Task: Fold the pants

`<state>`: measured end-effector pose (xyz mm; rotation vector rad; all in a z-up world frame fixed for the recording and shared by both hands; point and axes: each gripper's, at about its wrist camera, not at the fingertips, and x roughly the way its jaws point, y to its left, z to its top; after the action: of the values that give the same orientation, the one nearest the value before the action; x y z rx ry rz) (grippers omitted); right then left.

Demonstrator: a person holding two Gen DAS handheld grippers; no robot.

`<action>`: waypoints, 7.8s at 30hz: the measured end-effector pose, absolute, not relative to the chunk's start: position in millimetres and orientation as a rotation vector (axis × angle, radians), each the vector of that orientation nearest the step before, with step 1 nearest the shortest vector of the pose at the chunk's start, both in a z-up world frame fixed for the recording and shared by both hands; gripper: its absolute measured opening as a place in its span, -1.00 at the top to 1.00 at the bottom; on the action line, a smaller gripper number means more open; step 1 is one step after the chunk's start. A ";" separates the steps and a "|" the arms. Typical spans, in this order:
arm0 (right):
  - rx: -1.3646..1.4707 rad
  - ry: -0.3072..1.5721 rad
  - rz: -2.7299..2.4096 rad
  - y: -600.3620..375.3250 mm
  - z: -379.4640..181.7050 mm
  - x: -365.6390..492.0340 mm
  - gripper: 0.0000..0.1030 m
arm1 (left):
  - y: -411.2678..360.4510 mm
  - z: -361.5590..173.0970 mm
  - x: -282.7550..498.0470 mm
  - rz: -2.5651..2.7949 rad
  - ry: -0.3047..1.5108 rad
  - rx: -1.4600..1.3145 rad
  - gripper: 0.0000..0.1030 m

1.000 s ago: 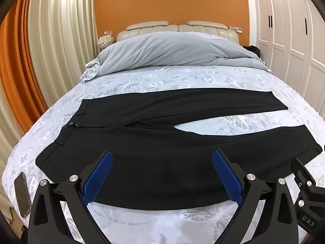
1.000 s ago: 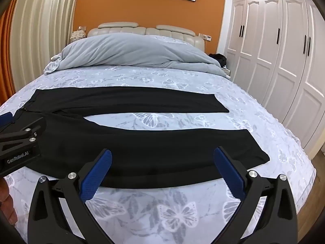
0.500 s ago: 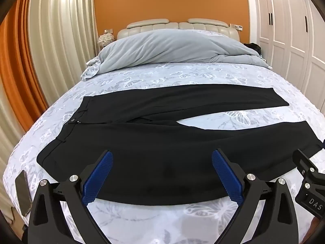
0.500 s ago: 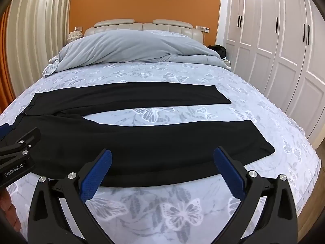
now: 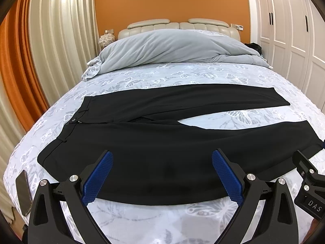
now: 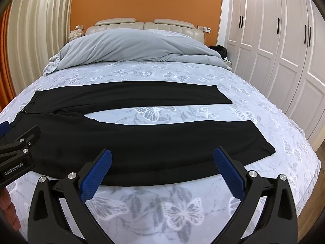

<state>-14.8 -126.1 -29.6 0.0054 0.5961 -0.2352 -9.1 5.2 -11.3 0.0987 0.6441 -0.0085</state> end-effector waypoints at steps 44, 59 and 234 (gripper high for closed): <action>0.001 0.599 -0.236 -125.8 -30.7 -15.0 -0.91 | 9.4 -12.6 -5.1 -0.009 0.648 0.105 -0.87; 0.000 0.599 -0.237 -125.9 -30.3 -14.9 -0.91 | 15.0 -12.9 -3.4 -0.007 0.648 0.106 -0.87; 0.694 0.847 -0.246 -405.5 -127.8 69.0 -0.35 | 348.1 -99.4 62.6 -0.066 1.033 -1.116 -0.12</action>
<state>69.0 -405.5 -127.8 0.6943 0.8470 -0.2456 62.6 348.1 -99.4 -1.1162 1.0329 -0.0656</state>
